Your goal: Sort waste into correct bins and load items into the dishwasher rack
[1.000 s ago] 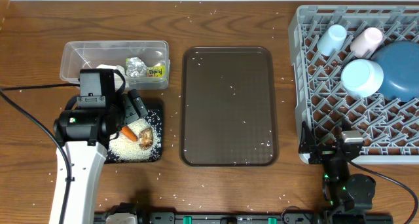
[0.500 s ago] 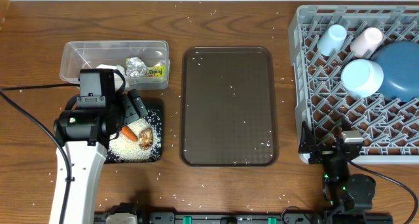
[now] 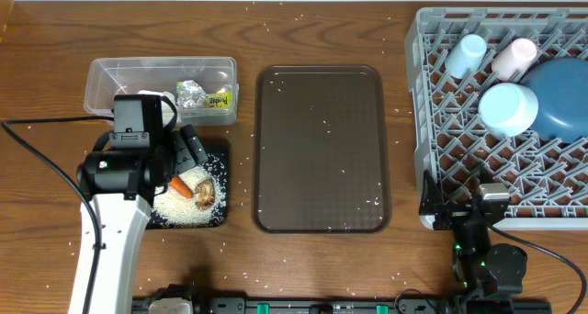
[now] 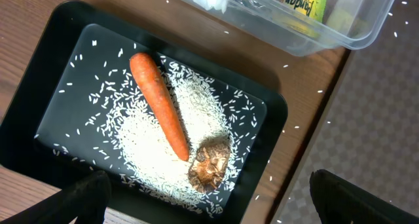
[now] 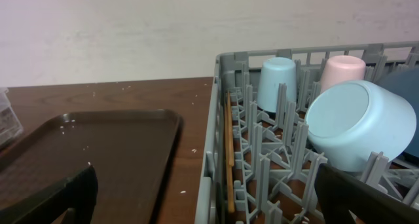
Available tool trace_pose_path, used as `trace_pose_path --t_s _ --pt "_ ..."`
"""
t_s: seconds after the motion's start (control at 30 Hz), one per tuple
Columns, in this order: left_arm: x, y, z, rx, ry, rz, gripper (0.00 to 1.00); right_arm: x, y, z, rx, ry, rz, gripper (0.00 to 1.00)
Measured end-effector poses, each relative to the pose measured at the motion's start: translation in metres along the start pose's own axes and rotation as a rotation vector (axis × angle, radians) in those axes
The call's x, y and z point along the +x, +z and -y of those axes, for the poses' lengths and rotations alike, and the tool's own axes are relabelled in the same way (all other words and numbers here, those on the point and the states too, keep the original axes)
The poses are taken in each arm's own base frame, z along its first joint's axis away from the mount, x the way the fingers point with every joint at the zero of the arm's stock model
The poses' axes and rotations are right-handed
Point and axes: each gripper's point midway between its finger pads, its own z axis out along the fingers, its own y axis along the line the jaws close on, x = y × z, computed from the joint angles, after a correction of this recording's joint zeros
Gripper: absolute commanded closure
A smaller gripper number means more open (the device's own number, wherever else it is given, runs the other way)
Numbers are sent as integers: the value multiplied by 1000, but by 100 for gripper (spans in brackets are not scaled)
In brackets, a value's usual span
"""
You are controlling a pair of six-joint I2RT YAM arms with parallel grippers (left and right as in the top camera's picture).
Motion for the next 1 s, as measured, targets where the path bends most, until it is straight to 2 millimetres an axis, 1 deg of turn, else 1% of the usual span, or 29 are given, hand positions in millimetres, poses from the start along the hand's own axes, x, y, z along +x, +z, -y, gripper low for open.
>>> trace_pose_path --t_s 0.13,0.33,0.53,0.63,0.8,1.0 --pt "-2 -7 0 12 -2 26 2 0 0 0 0 0 0 1" --pt "-5 -28 0 45 -9 99 2 0 0 0 0 0 0 1" --pt "-10 -50 -9 40 -21 195 2 0 0 0 0 0 0 1" --pt "-5 -54 -14 37 -25 219 2 0 0 0 0 0 0 1" --pt "16 -45 -24 23 -23 206 2 0 0 0 0 0 0 1" --pt "55 -15 -40 -19 -13 125 2 0 0 0 1 0 0 1"
